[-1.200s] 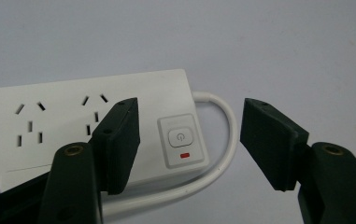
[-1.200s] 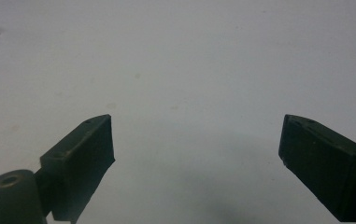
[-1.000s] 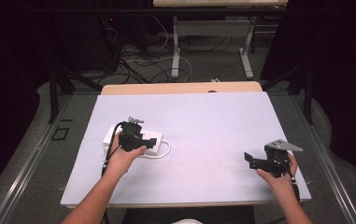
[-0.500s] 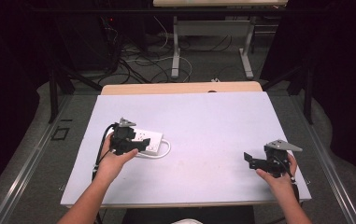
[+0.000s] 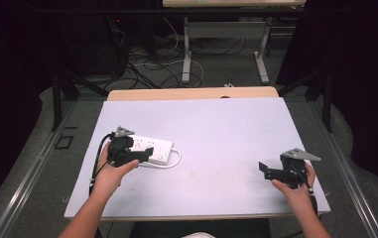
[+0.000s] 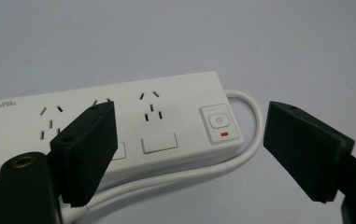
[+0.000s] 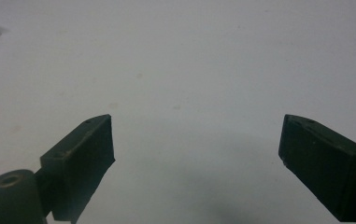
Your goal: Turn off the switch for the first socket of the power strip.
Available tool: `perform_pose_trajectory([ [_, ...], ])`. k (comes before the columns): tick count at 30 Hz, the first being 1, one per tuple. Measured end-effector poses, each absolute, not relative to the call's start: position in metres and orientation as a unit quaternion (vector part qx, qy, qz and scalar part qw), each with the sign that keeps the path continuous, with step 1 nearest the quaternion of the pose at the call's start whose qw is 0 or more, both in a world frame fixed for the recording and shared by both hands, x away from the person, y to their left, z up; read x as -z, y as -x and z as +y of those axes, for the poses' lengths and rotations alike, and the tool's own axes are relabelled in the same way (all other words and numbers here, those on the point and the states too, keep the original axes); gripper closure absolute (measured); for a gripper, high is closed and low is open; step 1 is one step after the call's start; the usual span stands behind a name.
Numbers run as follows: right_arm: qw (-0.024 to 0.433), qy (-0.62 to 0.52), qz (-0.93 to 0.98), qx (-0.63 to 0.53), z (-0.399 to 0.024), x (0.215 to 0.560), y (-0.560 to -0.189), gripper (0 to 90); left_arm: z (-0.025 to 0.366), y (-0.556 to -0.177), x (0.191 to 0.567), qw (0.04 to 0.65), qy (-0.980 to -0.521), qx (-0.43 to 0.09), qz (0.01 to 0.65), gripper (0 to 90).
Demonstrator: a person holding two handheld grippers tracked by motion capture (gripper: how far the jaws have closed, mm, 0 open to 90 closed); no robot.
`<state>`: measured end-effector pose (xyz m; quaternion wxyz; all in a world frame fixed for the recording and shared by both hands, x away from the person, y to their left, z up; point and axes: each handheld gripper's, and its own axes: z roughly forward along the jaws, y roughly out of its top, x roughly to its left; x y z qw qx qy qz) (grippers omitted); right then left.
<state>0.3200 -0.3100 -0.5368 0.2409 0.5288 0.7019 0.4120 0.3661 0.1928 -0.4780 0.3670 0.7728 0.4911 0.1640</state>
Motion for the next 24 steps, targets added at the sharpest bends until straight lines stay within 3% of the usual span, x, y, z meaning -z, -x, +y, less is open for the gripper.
perform_pose_trajectory([
  [12,0.241,-0.529,0.702,-0.412,-0.310,0.537,-0.320,9.7,0.215,-0.360,0.486,0.380,-0.751,-0.161,0.515,7.4],
  [15,0.241,-0.529,0.702,-0.412,-0.310,0.537,-0.320,9.8,0.220,-0.359,0.490,0.389,-0.744,-0.161,0.519,0.4],
  [24,0.244,-0.530,0.700,-0.412,-0.310,0.537,-0.320,9.8,0.237,-0.354,0.500,0.394,-0.729,-0.171,0.532,0.2],
])
